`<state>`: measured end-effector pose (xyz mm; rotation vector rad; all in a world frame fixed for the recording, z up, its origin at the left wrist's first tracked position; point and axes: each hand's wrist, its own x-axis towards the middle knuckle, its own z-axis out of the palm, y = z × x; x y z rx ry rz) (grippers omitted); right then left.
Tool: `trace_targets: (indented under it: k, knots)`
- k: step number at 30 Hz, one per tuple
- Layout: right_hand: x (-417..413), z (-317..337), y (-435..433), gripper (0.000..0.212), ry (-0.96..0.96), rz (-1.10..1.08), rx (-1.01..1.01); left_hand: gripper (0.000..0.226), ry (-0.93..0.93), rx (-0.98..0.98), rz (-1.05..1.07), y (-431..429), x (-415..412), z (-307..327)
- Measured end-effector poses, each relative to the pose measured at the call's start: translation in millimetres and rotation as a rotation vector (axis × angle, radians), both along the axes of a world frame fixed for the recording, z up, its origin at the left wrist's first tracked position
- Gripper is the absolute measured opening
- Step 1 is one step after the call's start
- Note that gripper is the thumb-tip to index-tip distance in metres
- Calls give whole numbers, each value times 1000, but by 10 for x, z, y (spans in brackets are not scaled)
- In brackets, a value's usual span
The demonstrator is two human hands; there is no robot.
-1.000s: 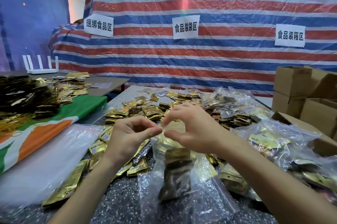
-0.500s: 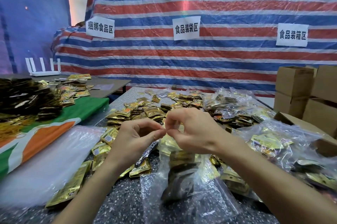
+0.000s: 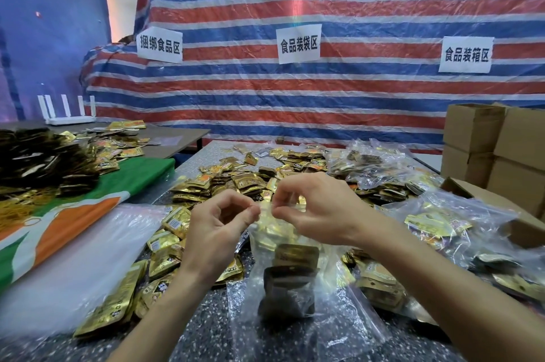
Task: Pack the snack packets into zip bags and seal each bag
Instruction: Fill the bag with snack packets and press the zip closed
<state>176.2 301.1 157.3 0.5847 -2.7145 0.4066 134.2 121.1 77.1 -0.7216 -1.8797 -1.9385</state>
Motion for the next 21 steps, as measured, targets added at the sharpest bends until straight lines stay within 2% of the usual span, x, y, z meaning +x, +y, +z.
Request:
trace_targets:
  k: [7, 21]
  knots:
    - [25, -24, 272, 7, -14, -25, -15, 14, -9, 27, 12, 47, -47, 6]
    - [145, -69, 832, 8, -43, -123, 36, 20, 12, 129, 100, 48, -160, -70]
